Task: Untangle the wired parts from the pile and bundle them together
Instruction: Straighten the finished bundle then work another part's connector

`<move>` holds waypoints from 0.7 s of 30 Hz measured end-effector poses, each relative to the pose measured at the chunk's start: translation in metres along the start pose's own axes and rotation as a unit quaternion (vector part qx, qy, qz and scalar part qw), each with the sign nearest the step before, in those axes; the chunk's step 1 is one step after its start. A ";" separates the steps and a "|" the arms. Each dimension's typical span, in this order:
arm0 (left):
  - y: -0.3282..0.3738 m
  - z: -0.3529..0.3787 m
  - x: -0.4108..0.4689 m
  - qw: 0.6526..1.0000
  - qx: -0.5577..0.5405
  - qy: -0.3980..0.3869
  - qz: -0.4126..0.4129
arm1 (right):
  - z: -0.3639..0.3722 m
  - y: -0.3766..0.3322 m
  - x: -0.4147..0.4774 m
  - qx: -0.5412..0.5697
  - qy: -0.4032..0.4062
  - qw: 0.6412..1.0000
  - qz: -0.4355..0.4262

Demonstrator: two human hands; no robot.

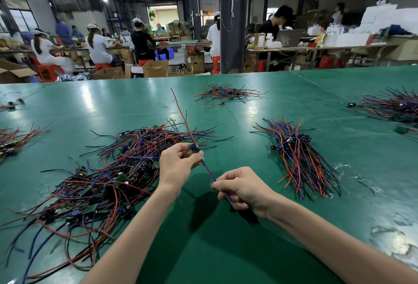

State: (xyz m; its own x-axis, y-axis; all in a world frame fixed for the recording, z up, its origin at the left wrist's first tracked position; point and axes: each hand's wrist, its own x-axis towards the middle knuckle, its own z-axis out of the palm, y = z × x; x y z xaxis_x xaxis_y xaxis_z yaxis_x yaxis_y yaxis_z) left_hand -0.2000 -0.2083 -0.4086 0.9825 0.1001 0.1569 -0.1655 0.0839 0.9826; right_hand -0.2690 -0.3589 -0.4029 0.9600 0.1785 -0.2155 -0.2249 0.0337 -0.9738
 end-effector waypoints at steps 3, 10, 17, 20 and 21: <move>-0.001 0.000 0.001 1.000 0.008 0.003 0.000 | -0.001 0.001 0.000 -0.015 0.011 1.000 0.009; 0.003 -0.008 0.007 0.999 -0.022 0.030 -0.008 | 0.000 0.004 0.000 -0.073 -0.020 0.997 -0.018; 0.004 -0.008 0.008 0.999 -0.031 0.034 -0.005 | 0.000 0.006 0.000 -0.126 -0.005 0.991 -0.037; 0.006 -0.011 0.010 0.998 -0.046 0.046 -0.009 | 0.002 0.005 -0.002 -0.144 -0.018 0.988 -0.047; 0.006 -0.012 0.011 0.997 -0.051 0.050 -0.011 | 0.002 0.005 -0.002 -0.152 -0.020 0.987 -0.049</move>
State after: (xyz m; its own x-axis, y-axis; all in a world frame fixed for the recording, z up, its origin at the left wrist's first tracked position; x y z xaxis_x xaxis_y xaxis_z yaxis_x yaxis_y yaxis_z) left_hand -0.1917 -0.1944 -0.4022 0.9732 0.1960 0.1200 -0.1573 0.1874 0.9696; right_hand -0.2729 -0.3568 -0.4073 0.9662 0.2272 -0.1215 -0.0646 -0.2430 -0.9679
